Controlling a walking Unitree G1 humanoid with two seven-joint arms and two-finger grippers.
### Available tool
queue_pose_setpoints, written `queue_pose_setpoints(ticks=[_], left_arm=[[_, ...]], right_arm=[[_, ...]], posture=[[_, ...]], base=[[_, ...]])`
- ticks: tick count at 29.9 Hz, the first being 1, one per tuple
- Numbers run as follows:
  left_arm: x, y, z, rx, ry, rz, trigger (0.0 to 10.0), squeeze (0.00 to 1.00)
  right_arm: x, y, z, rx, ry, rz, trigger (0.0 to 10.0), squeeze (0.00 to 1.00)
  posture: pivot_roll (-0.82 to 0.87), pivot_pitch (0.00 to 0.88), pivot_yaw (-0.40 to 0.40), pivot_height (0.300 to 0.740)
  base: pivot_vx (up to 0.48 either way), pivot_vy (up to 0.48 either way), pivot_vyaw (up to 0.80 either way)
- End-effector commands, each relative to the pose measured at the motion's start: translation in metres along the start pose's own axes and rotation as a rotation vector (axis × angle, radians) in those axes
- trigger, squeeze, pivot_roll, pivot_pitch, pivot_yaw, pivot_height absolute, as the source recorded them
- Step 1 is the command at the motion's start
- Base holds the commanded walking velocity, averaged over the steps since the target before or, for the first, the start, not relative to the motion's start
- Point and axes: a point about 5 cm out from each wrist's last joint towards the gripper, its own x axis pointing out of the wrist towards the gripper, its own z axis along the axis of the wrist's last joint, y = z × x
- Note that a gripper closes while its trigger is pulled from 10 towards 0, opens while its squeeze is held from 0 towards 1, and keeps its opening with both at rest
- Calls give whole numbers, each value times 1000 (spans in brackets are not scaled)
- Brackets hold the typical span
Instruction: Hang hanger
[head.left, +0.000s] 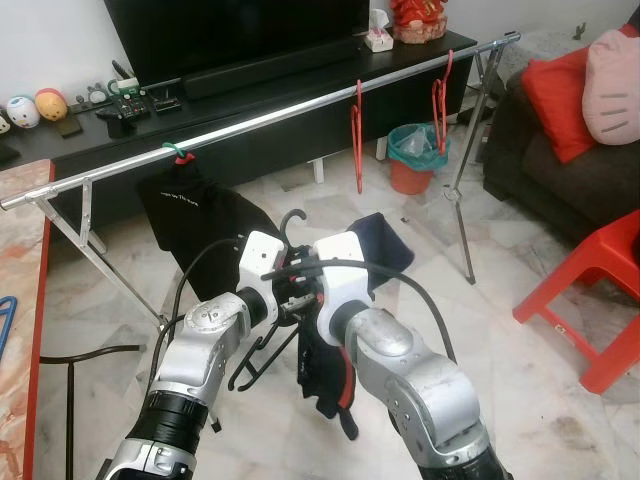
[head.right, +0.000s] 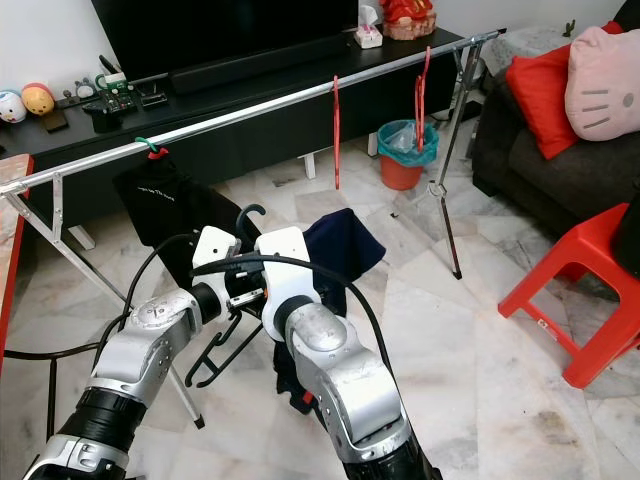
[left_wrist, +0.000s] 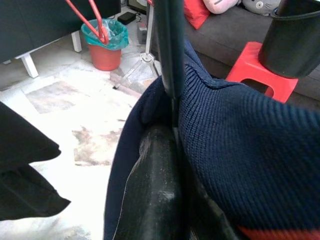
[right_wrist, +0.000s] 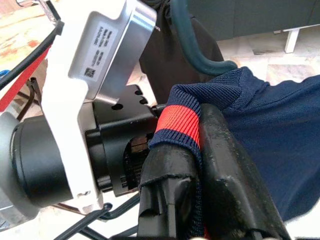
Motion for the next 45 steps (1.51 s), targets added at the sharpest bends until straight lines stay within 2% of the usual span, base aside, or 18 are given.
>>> queue_pose_setpoints(ticks=[1,10,11,12,36,45], left_arm=[[2,-6,13,-2,-56,-36,10000,0],[0,-12,14,-57,-88,-94,10000,0],[0,-13,14,-59,-91,-102,10000,0],[0,-15,14,-65,-96,-115,10000,0],[-2,-15,17,-104,-127,-123,10000,0],[0,-4,20,-112,-158,-34,10000,0]], right_arm=[[-2,20,-1,-18,10,108,10000,0],[-5,9,-1,-31,-5,94,10000,0],[-5,9,-1,-36,-5,100,10000,86],[-6,9,-1,-43,-8,109,10000,1000],[-8,0,-3,-70,-19,96,10000,1000],[-21,-6,-16,-71,18,96,10000,1000]], posture=[[-56,37,73,740],[-62,38,72,740],[-63,38,72,740],[-63,37,71,740],[-68,36,70,740],[-72,33,71,740]], base=[[0,0,0],[0,0,0],[0,0,0],[0,0,0],[0,0,0],[0,0,0]])
